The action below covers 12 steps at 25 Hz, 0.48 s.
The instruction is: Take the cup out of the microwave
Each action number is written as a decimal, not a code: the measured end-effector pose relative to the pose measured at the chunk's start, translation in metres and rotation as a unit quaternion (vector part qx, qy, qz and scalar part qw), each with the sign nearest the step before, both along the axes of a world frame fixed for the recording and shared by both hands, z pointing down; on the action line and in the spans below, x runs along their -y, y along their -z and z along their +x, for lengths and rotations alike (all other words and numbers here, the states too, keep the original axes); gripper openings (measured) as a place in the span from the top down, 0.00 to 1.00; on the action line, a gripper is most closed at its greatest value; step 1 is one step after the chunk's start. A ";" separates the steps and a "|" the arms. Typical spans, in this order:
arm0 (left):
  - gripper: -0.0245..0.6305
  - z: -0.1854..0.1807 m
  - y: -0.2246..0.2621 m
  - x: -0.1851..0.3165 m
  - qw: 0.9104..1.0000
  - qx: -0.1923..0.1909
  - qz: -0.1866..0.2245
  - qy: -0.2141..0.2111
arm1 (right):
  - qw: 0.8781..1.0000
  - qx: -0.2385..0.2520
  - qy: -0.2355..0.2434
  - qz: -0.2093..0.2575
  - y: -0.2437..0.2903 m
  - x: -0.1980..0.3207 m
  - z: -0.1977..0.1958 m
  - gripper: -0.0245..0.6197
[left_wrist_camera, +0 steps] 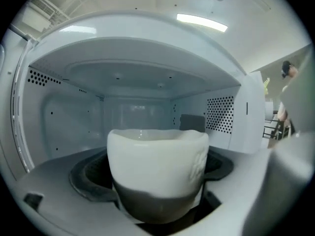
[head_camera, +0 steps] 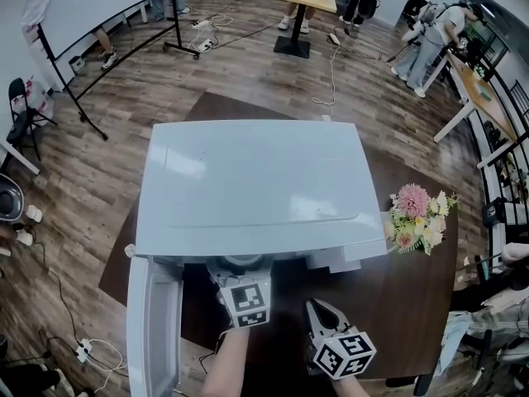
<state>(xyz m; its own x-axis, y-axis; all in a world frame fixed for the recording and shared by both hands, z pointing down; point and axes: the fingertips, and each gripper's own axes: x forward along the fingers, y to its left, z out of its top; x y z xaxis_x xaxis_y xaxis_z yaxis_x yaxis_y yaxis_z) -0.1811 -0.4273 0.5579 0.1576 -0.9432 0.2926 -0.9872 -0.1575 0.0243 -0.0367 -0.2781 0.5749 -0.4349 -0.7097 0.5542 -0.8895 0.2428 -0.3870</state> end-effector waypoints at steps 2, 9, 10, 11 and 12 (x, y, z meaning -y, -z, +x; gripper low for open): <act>0.19 -0.001 0.004 -0.005 1.000 -0.005 0.002 -0.003 | 1.000 -0.001 0.000 0.002 0.002 -0.003 0.000 0.97; 0.19 -0.002 0.017 -0.029 1.000 -0.014 0.013 -0.015 | 1.000 -0.002 -0.007 0.018 0.012 -0.015 0.003 0.97; 0.19 -0.003 0.019 -0.032 1.000 -0.015 0.015 -0.016 | 1.000 -0.002 -0.007 0.020 0.014 -0.017 0.003 0.97; 0.19 -0.003 0.021 -0.036 1.000 -0.016 0.015 -0.017 | 1.000 -0.003 -0.008 0.022 0.015 -0.020 0.003 0.97; 0.19 -0.004 0.022 -0.040 1.000 -0.017 0.015 -0.018 | 1.000 -0.003 -0.009 0.024 0.017 -0.023 0.003 0.97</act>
